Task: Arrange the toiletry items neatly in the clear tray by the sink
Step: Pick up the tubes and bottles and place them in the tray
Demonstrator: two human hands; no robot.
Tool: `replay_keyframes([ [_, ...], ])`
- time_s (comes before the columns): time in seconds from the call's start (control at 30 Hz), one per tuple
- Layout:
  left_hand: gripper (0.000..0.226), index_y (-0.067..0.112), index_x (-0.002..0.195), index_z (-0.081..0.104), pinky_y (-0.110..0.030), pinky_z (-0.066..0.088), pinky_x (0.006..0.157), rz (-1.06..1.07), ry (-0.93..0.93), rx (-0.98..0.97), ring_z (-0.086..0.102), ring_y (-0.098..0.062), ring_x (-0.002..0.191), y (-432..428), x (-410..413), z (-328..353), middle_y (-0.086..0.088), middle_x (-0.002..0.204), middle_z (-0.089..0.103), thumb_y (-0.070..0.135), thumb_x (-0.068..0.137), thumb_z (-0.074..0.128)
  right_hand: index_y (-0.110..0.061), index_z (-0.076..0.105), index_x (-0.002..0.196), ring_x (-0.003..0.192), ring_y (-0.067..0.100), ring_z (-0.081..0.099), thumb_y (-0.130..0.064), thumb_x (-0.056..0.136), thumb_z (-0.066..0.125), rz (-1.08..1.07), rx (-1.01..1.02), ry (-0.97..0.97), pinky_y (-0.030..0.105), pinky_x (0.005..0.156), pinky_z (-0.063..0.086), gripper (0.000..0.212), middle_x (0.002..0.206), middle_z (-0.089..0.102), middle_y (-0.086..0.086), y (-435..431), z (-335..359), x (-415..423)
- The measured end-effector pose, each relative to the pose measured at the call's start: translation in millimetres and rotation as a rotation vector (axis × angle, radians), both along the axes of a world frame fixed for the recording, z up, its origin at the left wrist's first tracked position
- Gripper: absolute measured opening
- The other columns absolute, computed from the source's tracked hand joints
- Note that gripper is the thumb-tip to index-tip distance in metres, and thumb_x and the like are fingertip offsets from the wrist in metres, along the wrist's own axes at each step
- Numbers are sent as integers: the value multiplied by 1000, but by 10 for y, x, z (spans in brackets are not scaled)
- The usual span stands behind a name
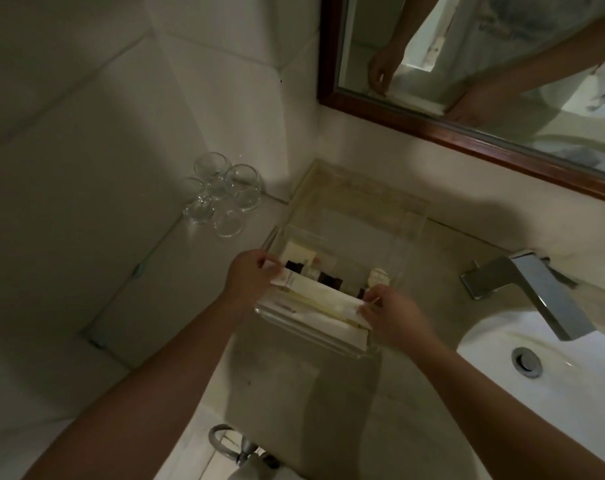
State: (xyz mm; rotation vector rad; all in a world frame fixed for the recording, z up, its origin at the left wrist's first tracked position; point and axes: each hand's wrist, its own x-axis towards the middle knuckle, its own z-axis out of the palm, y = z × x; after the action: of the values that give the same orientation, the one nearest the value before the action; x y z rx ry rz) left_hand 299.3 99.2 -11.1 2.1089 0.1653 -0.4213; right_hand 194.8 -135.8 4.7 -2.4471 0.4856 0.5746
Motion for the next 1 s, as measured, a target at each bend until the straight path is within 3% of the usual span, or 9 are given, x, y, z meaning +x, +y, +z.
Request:
replay_keyframes([
  [0.1, 6, 22, 83, 67, -23, 41, 62, -120, -131, 173, 61, -15, 76, -9, 35, -97, 6, 77, 63, 16, 81, 69, -29, 62, 102, 78, 17, 63, -33, 92, 53, 13, -90, -40, 35, 69, 55, 13, 87, 66, -3, 35, -44, -47],
  [0.2, 11, 19, 97, 66, -24, 43, 71, -187, -228, 251, 62, -15, 86, -50, 10, -153, 1, 93, 69, 19, 86, 65, -32, 62, 101, 76, 16, 65, -38, 93, 52, 50, -174, -76, 34, 68, 56, 14, 86, 68, -6, 39, -106, -84],
  [0.37, 25, 16, 111, 60, -24, 41, 75, -210, -283, 264, 57, -13, 87, -2, -4, -213, 1, 101, 62, 18, 86, 65, -33, 67, 102, 77, 15, 64, -36, 93, 50, 75, -257, -107, 31, 66, 54, 20, 88, 69, -8, 9, -155, -99],
  [0.57, 25, 12, 107, 61, -22, 43, 76, -185, -391, 255, 57, -15, 85, 35, -20, -232, -1, 99, 56, 6, 83, 64, -30, 60, 103, 75, 15, 60, -37, 91, 58, 10, -264, -141, 29, 61, 48, 14, 91, 68, -6, 4, -176, -123],
  [0.63, 25, 12, 107, 62, -22, 46, 76, -142, -338, 206, 58, -13, 85, 43, -22, -192, 1, 100, 58, 5, 83, 64, -30, 60, 100, 74, 13, 60, -35, 91, 58, -24, -211, -157, 32, 63, 53, 10, 89, 68, -7, -13, -183, -134],
  [0.73, 28, 20, 109, 63, -10, 43, 67, -80, -180, 86, 60, -8, 87, 60, -1, -56, 8, 102, 63, 5, 86, 59, -29, 60, 96, 76, 10, 63, -29, 91, 60, -170, -1, -224, 37, 68, 58, 5, 88, 66, -10, -24, -135, -141],
  [0.8, 24, 26, 104, 66, -9, 44, 67, -215, -106, 68, 61, -3, 86, 95, 23, 60, 16, 97, 64, 11, 86, 60, -26, 59, 95, 80, 8, 62, -25, 91, 62, -274, 180, -310, 27, 67, 56, 5, 89, 63, -9, -13, -25, -117],
  [0.9, 10, 32, 90, 73, -25, 54, 75, -497, -12, 91, 67, -5, 82, 123, 44, 259, 14, 85, 71, 32, 80, 70, -18, 57, 96, 83, 6, 63, -16, 92, 62, -427, 400, -441, 14, 56, 52, 7, 93, 62, -5, 24, 210, -9],
  [1.0, 10, 30, 87, 75, -36, 57, 80, -591, 127, 29, 70, -9, 79, 43, 0, 380, 8, 83, 74, 37, 81, 70, -21, 57, 100, 83, 4, 64, -17, 92, 63, -500, 499, -499, 10, 56, 51, 11, 94, 63, -7, 58, 349, 124],
])
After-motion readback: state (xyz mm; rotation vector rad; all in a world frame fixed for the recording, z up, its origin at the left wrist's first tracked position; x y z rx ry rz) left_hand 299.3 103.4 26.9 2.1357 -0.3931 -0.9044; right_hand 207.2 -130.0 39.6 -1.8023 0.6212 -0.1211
